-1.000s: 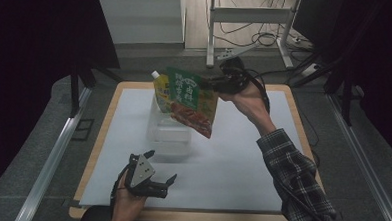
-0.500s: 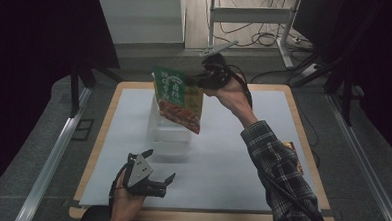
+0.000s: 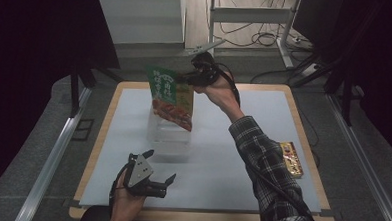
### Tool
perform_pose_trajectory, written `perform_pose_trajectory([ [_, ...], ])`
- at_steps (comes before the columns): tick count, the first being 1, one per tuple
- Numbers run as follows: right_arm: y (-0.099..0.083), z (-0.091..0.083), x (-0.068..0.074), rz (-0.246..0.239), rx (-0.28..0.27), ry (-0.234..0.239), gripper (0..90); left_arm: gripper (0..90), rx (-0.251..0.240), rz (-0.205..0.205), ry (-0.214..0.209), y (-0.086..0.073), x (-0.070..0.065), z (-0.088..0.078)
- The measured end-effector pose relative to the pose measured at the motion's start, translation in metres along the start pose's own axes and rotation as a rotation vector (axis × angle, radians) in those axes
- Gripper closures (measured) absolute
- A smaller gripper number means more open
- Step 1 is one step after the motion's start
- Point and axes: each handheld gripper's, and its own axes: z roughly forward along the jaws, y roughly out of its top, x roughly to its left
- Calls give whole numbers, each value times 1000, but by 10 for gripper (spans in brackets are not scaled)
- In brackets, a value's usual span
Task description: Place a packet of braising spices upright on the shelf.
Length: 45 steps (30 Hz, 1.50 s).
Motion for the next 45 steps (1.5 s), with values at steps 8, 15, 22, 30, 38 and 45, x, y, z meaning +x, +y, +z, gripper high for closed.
perform_pose_trajectory([
  [8, -8, 10, -3, 5, 0, 2, 891, 0, 4, 3, -3, 0, -1, 1],
  [15, -20, 21, -5, 11, 29, -3, 890, 0, 9, 5, -8, 0, -2, 2],
  [22, -31, 30, -8, 36, -2, 2, 890, 0, 6, -1, -11, 0, -2, 2],
  [30, -33, 26, -13, 40, 3, -37, 856, 0, 15, 7, -15, 0, -4, 3],
  [38, -34, 14, -13, 24, 13, -71, 674, 0, 19, 15, -11, 0, -4, 3],
  [45, -41, 4, -11, 22, 38, -97, 529, 0, 20, 17, -14, -1, -5, 4],
])
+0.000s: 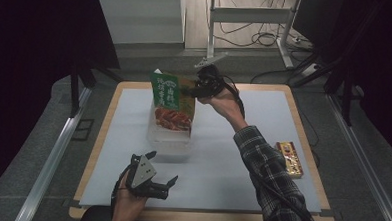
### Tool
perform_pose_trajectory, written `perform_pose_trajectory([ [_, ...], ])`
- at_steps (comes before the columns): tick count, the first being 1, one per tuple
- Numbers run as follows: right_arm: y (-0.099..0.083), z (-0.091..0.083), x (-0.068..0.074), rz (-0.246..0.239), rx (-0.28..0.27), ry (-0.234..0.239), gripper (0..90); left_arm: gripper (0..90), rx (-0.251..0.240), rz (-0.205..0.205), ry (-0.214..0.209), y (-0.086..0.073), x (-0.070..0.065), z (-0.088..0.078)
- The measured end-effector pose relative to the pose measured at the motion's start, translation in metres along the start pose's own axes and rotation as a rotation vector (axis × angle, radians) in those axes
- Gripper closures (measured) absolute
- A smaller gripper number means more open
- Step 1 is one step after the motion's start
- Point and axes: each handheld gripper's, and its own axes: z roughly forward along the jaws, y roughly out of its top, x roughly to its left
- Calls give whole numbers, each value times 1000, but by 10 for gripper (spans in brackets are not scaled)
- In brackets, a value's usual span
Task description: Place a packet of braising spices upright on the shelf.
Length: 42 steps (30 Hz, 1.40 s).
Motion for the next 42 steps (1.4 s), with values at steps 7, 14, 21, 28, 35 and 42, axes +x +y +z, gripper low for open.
perform_pose_trajectory([
  [7, -6, -7, -1, -6, 27, -31, 381, 0, 0, 2, -3, 0, -1, 1],
  [14, -15, -13, -4, 8, 25, -33, 313, 0, -1, 2, -6, 0, -1, 1],
  [21, -22, -20, -3, 8, 13, -50, 269, 0, 5, 6, -2, -1, -1, 2],
  [28, -30, -26, 0, 9, 7, -60, 233, 0, 11, 9, 1, -1, -2, 3],
  [35, -39, -34, 3, 16, 9, -70, 214, 0, 9, 8, 3, -1, -2, 3],
  [42, -48, -42, 8, 17, 4, -75, 199, 0, 13, 9, 8, -1, -3, 3],
])
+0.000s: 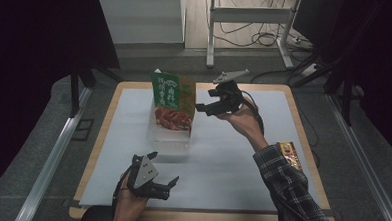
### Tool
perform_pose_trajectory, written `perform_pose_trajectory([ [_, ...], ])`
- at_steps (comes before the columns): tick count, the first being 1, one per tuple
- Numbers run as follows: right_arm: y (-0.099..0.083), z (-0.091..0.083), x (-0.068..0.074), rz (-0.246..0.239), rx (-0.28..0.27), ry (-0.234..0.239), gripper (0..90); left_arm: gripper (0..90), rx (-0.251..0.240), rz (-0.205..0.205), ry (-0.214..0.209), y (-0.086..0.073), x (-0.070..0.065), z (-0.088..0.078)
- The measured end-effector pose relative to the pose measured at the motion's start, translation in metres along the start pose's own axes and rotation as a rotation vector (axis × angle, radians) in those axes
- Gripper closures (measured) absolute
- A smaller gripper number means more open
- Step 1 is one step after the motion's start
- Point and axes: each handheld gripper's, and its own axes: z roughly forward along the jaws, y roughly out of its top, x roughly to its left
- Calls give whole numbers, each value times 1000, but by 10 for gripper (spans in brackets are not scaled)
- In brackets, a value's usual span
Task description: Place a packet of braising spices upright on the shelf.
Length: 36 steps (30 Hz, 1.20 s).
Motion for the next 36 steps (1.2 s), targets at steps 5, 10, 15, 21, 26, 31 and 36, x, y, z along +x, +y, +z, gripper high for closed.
perform_pose_trajectory([
  [5, -8, -6, 2, 2, 11, -23, 180, 0, 9, 8, -6, 0, 0, 0],
  [10, -17, -10, 4, 5, 20, -33, 165, 0, 8, 7, -5, 0, 0, 1],
  [15, -26, -15, 5, 6, 26, -46, 152, 0, 11, 8, -3, 0, -1, 1],
  [21, -38, -21, 5, 22, 21, -52, 134, 0, 11, 8, -3, 0, -1, 1],
  [26, -47, -26, 6, 27, 19, -65, 106, 0, 6, 7, -8, 0, -1, 1],
  [31, -56, -31, 8, 20, 23, -82, 84, 0, -18, 15, -20, 1, -3, 0],
  [36, -64, -37, 9, 28, 20, -87, 71, 0, -8, 17, -27, 0, -5, 2],
])
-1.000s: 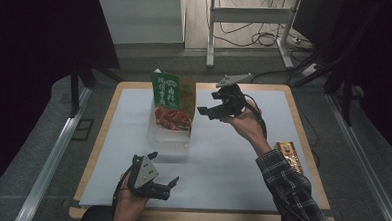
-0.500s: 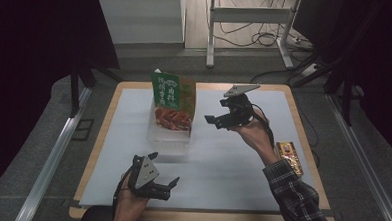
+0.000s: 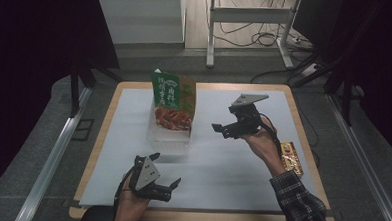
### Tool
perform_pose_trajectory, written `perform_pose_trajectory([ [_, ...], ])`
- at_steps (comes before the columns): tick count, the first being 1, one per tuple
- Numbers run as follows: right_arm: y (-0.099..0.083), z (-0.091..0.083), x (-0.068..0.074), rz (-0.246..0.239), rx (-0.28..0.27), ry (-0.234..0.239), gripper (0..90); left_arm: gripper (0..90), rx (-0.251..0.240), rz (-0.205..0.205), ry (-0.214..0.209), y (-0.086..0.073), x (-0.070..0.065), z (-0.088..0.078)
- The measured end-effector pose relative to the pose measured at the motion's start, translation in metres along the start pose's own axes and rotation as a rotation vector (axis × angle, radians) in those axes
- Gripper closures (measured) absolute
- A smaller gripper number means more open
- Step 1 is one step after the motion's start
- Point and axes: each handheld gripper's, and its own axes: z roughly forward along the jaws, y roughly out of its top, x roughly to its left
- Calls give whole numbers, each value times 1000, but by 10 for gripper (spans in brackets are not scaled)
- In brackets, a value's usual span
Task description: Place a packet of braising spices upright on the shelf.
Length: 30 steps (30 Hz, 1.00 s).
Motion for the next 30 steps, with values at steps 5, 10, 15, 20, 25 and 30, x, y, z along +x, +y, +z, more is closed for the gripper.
perform_pose_trajectory([
  [5, -8, -7, 0, -1, 6, -19, 66, 0, 2, 1, -1, 0, -1, 0],
  [10, -17, -12, 0, -5, 18, -37, 65, 0, 6, 3, -1, 0, -1, 1],
  [15, -28, -15, -1, -17, 38, -62, 64, 0, 5, 3, -8, 0, -3, 2],
  [20, -37, -21, -4, -2, 41, -79, 64, 0, 6, 5, -7, 0, -3, 2],
  [25, -45, -27, -5, 9, 50, -94, 65, 0, 8, 3, -8, 0, -4, 3],
  [30, -55, -34, -8, 27, 56, -108, 65, 0, 11, 5, -4, 0, -4, 3],
])
